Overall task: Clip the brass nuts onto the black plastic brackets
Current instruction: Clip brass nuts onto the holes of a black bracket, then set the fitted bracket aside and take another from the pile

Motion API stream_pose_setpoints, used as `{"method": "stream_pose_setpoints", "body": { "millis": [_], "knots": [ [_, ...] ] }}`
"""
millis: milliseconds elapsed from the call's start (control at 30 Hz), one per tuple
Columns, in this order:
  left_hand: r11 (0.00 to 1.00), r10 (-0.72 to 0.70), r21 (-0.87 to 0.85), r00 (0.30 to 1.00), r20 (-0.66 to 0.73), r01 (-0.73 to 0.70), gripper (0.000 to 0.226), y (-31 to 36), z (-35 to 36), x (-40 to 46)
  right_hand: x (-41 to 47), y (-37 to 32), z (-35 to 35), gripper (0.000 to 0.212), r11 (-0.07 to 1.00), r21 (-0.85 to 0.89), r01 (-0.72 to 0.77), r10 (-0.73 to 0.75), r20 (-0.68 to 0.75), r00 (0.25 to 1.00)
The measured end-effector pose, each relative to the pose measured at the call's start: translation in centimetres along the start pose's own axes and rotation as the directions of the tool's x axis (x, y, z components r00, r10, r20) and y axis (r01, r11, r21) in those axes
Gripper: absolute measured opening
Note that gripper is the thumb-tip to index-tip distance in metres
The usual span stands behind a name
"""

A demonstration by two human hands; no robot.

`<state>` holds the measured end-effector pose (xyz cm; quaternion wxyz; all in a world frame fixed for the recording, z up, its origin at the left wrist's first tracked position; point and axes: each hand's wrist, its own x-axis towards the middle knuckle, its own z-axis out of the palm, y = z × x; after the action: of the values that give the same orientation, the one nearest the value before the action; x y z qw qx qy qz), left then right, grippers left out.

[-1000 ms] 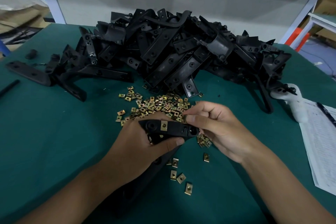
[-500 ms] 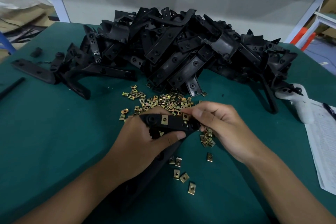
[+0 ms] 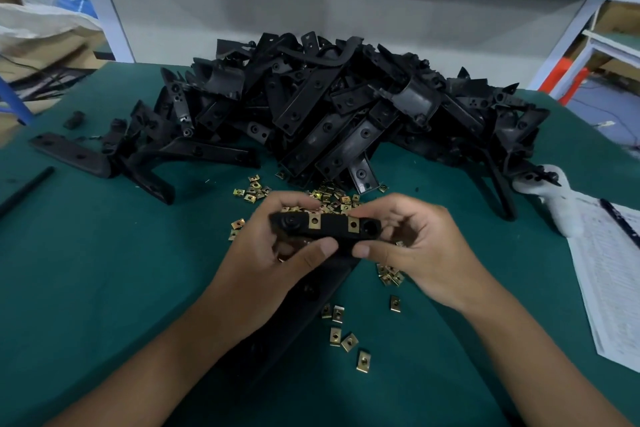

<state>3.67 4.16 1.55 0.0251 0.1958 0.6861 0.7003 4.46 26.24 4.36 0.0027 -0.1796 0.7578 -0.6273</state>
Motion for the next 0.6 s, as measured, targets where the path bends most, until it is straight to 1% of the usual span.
{"method": "stream_pose_setpoints", "body": {
  "millis": [67,100,167,267,333,467,533,600],
  "knots": [
    [0.999,0.043,-0.010,0.999,-0.025,-0.043,0.034,0.7,0.1,-0.2,-0.4,-1.0,-0.6,0.030,1.000,-0.005,0.015,-0.015,-0.047,0.999],
    [0.996,0.091,0.031,0.995,-0.042,-0.089,0.030,1.2,0.3,-0.3,-0.9,-1.7,-1.0,0.029,0.999,-0.050,0.022,-0.025,-0.069,0.997],
    [0.975,0.170,0.150,0.985,-0.034,-0.163,0.025,2.3,0.9,-0.8,-2.7,-3.0,-1.7,0.028,0.979,-0.204,0.027,-0.051,-0.113,0.992],
    [0.934,0.232,0.265,0.971,0.059,-0.240,0.024,4.1,2.8,-1.5,-6.9,-5.1,-2.7,0.028,0.931,-0.361,0.047,-0.121,-0.184,0.975],
    [0.907,0.269,0.283,0.946,0.180,-0.312,0.025,5.3,5.0,-1.8,-10.5,-6.6,-3.6,0.027,0.897,-0.440,0.038,-0.159,-0.241,0.958],
    [0.854,0.357,0.222,0.841,0.406,-0.470,0.022,7.1,11.7,-2.0,-18.8,-9.7,-6.1,0.027,0.823,-0.558,-0.105,-0.160,-0.406,0.900],
    [0.822,0.405,0.178,0.775,0.486,-0.541,0.022,7.7,15.8,-2.4,-22.9,-11.1,-7.3,0.027,0.771,-0.609,-0.186,-0.177,-0.485,0.856],
    [0.803,0.440,0.124,0.721,0.536,-0.583,0.021,8.2,19.9,-3.1,-26.9,-12.6,-8.3,0.026,0.752,-0.604,-0.265,-0.169,-0.565,0.808]
  ]
}}
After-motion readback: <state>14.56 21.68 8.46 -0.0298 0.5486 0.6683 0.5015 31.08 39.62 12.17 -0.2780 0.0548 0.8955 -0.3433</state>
